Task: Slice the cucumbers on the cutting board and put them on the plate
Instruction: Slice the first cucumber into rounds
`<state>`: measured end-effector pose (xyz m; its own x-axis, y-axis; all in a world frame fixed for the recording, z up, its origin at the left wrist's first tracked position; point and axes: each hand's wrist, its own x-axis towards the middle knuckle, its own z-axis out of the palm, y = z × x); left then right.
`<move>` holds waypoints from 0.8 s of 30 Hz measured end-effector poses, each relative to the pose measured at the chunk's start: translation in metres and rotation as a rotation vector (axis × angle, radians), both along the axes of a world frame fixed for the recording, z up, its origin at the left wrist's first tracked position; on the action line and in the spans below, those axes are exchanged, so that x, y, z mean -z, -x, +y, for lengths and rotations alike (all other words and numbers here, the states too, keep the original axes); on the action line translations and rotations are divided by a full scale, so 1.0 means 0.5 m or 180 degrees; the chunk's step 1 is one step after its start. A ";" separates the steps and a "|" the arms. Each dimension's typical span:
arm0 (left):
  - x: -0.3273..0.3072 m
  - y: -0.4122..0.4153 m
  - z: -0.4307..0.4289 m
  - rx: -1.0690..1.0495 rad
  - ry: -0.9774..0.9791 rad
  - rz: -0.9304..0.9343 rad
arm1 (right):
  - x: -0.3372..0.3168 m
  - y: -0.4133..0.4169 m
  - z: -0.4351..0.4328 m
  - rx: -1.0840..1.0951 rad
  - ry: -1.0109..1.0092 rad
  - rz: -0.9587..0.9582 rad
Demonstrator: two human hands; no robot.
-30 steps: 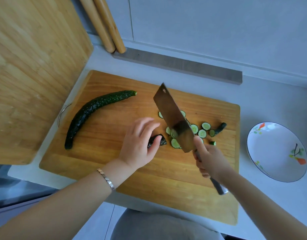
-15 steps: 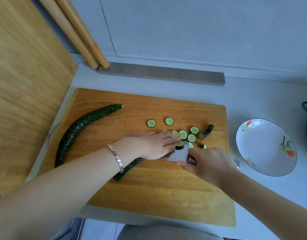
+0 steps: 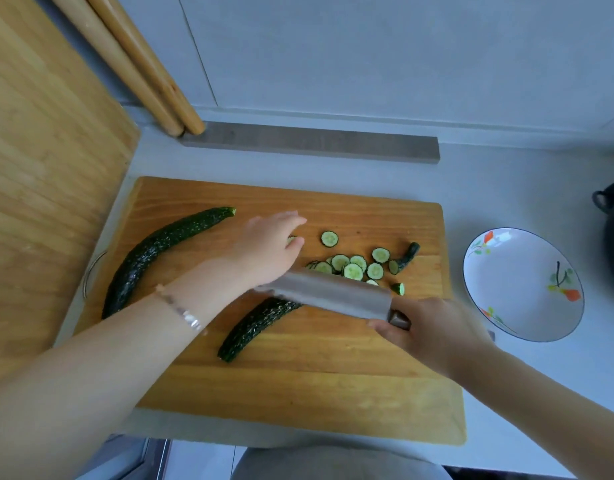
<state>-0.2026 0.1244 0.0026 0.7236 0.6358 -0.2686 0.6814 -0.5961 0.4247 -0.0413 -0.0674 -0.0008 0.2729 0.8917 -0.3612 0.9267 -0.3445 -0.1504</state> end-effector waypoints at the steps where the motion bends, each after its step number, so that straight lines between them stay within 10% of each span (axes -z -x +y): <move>1: -0.015 0.016 -0.010 -0.0243 -0.0168 -0.0445 | 0.000 0.008 0.001 0.0321 -0.0032 0.0306; 5: -0.005 0.078 -0.069 -0.0538 -0.1422 -0.1656 | 0.022 0.051 0.018 0.1429 -0.0287 0.1710; 9: 0.090 0.117 -0.119 -0.0553 -0.0898 -0.0765 | 0.022 0.081 0.046 0.2476 0.0121 0.2931; 12: 0.139 0.126 -0.127 -0.0613 -0.0456 -0.0004 | 0.018 0.096 0.059 0.2593 0.0234 0.3181; 24: 0.145 0.202 -0.097 -0.0981 -0.0564 -0.0206 | 0.063 0.152 0.094 0.2231 0.0696 0.3147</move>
<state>-0.3038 0.0759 -0.0701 0.5024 0.8595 -0.0945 0.8158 -0.4349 0.3811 -0.1175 -0.0203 -0.0321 0.1924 0.5575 -0.8076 0.0518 -0.8276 -0.5589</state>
